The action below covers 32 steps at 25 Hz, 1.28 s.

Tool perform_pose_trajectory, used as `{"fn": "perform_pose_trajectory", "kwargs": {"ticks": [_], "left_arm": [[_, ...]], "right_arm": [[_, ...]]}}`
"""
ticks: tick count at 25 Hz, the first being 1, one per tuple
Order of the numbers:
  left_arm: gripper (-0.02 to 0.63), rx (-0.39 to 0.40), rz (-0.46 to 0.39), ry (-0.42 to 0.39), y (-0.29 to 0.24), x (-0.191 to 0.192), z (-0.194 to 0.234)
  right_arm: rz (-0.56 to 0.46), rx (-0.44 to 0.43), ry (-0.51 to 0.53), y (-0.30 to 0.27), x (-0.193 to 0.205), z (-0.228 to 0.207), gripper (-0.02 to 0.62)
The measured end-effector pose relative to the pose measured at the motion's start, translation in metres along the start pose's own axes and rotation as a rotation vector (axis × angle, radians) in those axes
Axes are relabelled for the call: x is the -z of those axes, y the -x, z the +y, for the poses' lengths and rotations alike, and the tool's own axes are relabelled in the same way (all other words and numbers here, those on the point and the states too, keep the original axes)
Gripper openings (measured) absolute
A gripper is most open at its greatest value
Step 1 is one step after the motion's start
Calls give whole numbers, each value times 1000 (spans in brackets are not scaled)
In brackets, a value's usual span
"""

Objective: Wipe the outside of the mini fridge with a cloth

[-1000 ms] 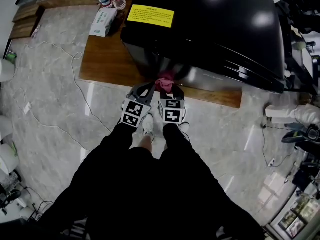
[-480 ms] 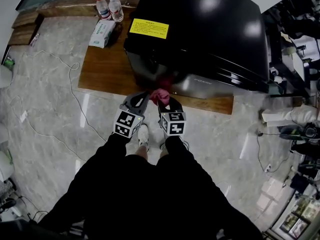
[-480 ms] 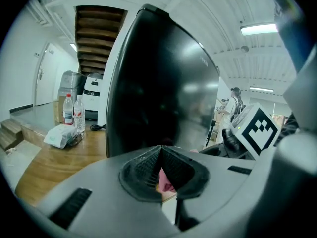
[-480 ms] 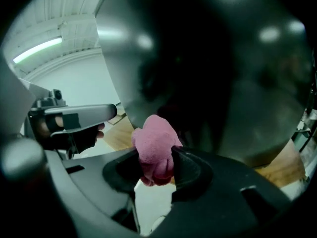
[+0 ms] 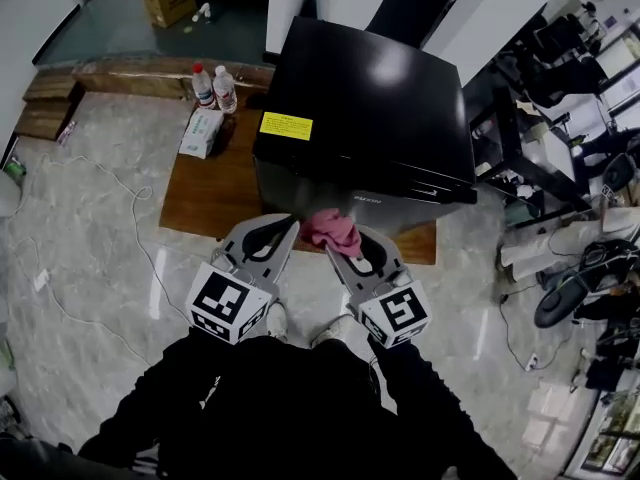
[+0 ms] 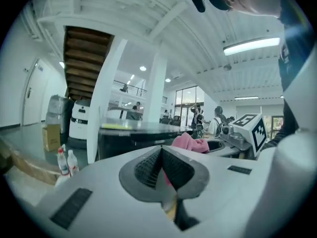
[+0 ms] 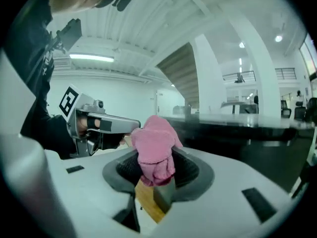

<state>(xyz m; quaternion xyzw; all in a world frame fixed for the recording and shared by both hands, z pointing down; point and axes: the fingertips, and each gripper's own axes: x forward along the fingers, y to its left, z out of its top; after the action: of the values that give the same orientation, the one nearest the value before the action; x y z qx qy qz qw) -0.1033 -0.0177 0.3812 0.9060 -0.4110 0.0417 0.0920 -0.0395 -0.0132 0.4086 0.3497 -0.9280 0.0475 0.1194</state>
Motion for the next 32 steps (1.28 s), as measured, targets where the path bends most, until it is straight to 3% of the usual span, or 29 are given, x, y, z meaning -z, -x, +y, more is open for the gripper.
{"fn": "perform_pose_trajectory", "kwargs": {"ticks": [7, 14, 24, 32], "left_arm": [[6, 12, -148, -115, 18, -133, 6], [6, -29, -194, -197, -19, -206, 16], [6, -144, -171, -210, -85, -243, 50], [6, -189, -118, -219, -130, -255, 102]], "right_arm": [[-123, 12, 151, 27, -143, -19, 152], [-122, -47, 179, 24, -210, -76, 152], [-35, -154, 237, -12, -255, -154, 152], [71, -189, 232, -91, -268, -193, 153]]}}
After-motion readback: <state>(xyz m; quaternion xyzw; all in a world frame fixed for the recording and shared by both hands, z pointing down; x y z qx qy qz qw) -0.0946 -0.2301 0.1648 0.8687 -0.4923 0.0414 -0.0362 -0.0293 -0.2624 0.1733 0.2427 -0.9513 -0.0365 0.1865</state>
